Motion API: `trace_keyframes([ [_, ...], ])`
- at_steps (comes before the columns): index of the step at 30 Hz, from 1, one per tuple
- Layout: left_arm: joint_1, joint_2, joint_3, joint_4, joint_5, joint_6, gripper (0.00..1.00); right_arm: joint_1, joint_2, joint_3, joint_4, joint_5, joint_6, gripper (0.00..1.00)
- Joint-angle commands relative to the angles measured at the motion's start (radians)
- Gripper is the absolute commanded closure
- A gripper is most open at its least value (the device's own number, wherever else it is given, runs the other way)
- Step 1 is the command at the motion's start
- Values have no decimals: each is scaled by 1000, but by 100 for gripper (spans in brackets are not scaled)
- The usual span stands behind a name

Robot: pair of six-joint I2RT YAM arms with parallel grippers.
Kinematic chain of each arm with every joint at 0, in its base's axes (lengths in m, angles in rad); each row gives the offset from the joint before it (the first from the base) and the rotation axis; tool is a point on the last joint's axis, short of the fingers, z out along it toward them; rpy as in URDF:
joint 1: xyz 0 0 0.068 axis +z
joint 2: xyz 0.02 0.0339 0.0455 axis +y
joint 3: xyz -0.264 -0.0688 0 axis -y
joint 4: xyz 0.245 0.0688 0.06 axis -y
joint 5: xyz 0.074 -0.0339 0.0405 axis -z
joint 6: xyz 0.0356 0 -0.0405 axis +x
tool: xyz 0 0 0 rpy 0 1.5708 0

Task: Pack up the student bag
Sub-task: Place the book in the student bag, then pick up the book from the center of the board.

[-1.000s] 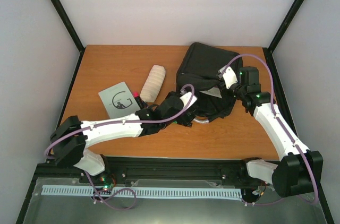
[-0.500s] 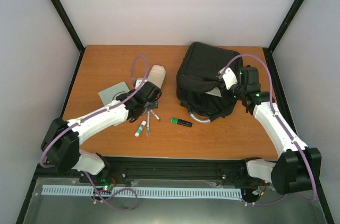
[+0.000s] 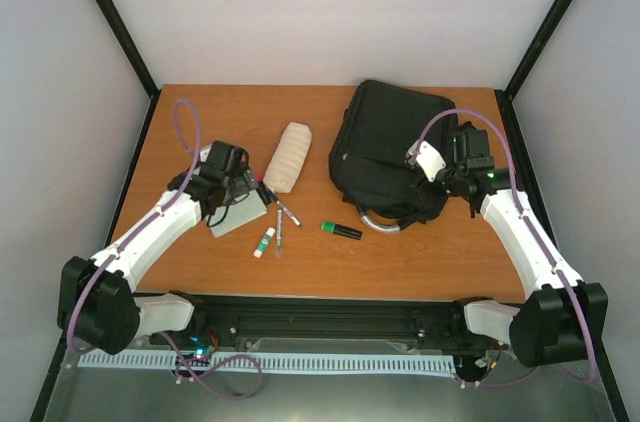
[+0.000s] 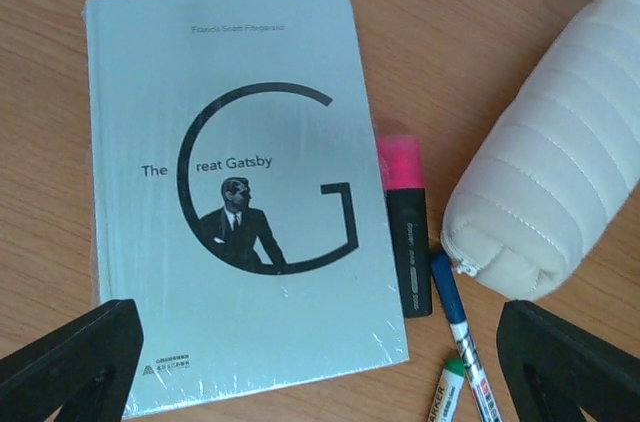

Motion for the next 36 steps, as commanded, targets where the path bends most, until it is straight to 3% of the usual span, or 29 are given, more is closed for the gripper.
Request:
trace_keyframes([
  [1,109,22,28,34,150,0,0,-4,-64,72,-124,-159,-60,48],
  [7,277,86,-3,76,347,11,0,45,-40,112,-92,-292,2,43],
  [11,352,68,-67,133,423,31,0,197,87,205,-75,-269,80,44],
  [17,399,65,-125,143,342,-34,0,371,315,394,-19,-271,268,48],
  [24,398,30,-192,200,319,-40,0,560,635,688,-40,-173,323,52],
  [28,398,4,-228,187,384,-62,0,605,852,889,-71,-178,394,52],
  [32,398,-77,-276,132,310,-59,0,617,1028,1064,-86,-195,489,53],
  [36,398,-133,-315,149,336,-60,0,629,1197,1276,-139,-203,537,56],
])
